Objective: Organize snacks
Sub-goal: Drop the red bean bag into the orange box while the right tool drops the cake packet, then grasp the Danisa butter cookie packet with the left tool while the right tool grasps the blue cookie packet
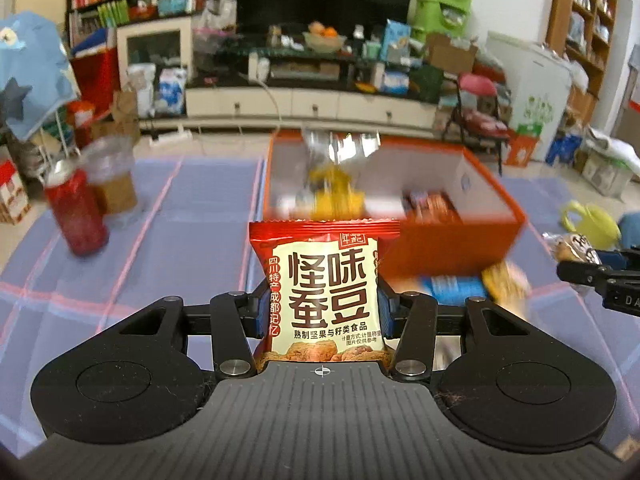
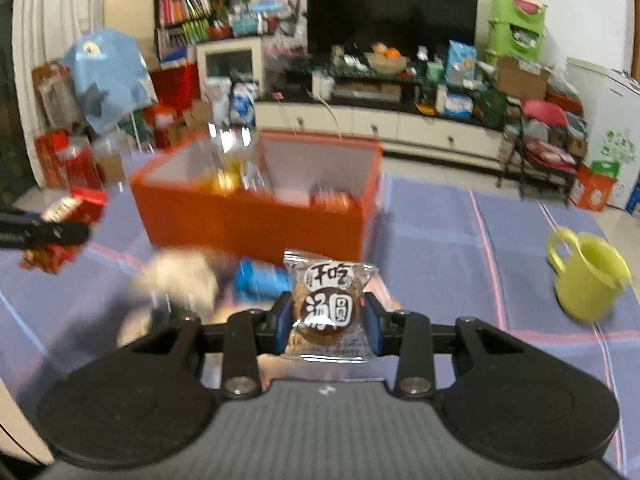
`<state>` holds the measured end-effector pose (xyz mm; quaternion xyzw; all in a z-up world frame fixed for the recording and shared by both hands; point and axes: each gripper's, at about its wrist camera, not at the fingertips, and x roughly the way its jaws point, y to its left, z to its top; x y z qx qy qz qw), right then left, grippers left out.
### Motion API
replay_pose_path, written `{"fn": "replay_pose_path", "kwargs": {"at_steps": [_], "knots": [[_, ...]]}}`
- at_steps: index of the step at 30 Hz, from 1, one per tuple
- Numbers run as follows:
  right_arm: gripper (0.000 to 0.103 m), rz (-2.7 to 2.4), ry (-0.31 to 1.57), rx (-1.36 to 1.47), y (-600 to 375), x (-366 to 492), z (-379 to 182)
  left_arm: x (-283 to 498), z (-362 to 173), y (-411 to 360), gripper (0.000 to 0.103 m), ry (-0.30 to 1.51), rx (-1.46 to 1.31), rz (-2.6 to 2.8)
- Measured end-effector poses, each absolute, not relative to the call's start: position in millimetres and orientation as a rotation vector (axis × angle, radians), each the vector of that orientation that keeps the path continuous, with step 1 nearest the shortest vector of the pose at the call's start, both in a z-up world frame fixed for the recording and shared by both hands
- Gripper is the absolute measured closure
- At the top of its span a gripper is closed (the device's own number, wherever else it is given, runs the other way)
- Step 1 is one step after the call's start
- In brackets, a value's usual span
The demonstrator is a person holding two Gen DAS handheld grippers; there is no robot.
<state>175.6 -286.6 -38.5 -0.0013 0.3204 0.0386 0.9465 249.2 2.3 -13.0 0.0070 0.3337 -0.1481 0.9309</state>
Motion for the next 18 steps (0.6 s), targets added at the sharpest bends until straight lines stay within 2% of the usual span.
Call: {"fn": "replay_pose_path", "kwargs": {"at_steps": [6,7,9,10,11,12,13,18], "knots": [[0.064,0.122,0.591,0.01,-264.2,279.5,-7.1,333.2,2.7,-41.4,0.081,0.656,0.074,-0.287],[0.064,0.119,0.592,-0.002,-260.1,293.6,-6.7,346.7,-0.2,-45.8,0.077,0.657,0.085,-0.267],[0.059,0.095,0.598,-0.029,-255.2,317.2,-8.5,359.3,-4.0,-46.8,0.076,0.669,0.091,-0.23],[0.056,0.087,0.599,-0.029,-255.2,320.6,-6.9,355.5,-3.5,-43.3,0.071,0.665,0.078,-0.235],[0.05,0.099,0.591,-0.016,-256.7,316.3,-3.8,345.1,-0.6,-36.4,0.065,0.642,0.056,-0.26],[0.039,0.114,0.565,-0.003,-259.1,306.4,-0.1,335.6,1.5,-30.3,0.049,0.625,0.047,-0.269],[0.035,0.119,0.53,0.0,-260.7,288.7,3.1,322.1,3.0,-24.4,0.04,0.605,0.047,-0.267],[0.033,0.147,0.518,0.027,-261.9,194.4,-10.8,248.9,-6.8,7.8,0.043,0.605,0.059,-0.272]]}}
